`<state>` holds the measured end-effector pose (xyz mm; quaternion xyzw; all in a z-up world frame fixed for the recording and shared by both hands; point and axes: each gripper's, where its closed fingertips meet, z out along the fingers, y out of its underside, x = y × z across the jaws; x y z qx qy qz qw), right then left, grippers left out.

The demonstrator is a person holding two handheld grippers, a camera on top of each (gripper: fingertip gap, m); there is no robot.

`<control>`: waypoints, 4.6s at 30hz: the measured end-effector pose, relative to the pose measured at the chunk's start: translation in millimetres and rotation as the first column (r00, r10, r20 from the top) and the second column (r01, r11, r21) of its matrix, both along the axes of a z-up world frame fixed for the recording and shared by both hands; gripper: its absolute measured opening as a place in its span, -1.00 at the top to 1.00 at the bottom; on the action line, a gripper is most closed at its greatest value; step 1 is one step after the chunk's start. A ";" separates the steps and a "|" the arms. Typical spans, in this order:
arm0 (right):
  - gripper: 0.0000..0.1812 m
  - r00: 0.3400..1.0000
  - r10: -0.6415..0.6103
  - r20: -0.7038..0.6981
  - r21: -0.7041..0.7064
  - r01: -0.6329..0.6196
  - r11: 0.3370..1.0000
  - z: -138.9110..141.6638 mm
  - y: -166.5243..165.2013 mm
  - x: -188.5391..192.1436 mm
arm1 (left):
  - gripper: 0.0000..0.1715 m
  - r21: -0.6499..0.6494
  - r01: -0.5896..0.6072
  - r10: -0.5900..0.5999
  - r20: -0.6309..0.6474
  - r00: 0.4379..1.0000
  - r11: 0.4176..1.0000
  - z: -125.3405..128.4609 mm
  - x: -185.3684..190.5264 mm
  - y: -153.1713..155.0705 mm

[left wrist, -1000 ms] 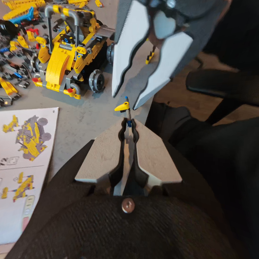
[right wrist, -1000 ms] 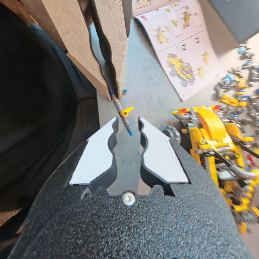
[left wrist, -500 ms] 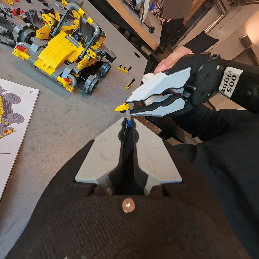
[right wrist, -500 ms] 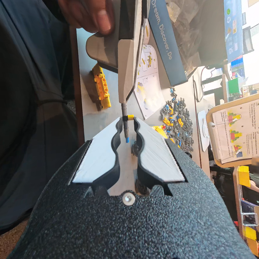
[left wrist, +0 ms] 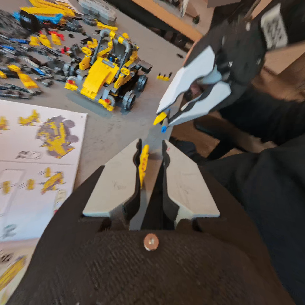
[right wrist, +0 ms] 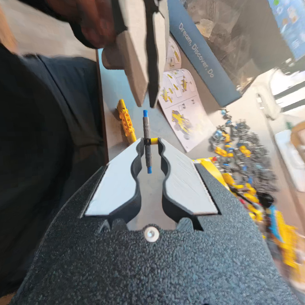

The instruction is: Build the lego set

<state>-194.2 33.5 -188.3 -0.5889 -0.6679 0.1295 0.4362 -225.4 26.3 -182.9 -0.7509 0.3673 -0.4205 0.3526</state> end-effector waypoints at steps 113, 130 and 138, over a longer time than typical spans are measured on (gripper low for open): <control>1.00 0.971 0.101 0.215 -0.275 -0.039 0.961 -39.6 6.4 -43.2 | 0.95 0.102 0.156 -0.108 -0.370 0.923 0.983 -72.7 -12.4 3.1; 0.66 0.995 -0.036 0.097 0.040 0.032 0.999 -37.6 21.3 -43.2 | 0.95 0.743 0.221 0.338 -0.520 0.785 0.632 -54.1 -33.3 36.1; 0.50 0.991 -0.120 0.061 0.467 0.078 0.881 -22.3 41.2 -48.7 | 0.95 0.865 0.441 0.645 -0.481 0.594 0.239 -33.2 -44.7 54.6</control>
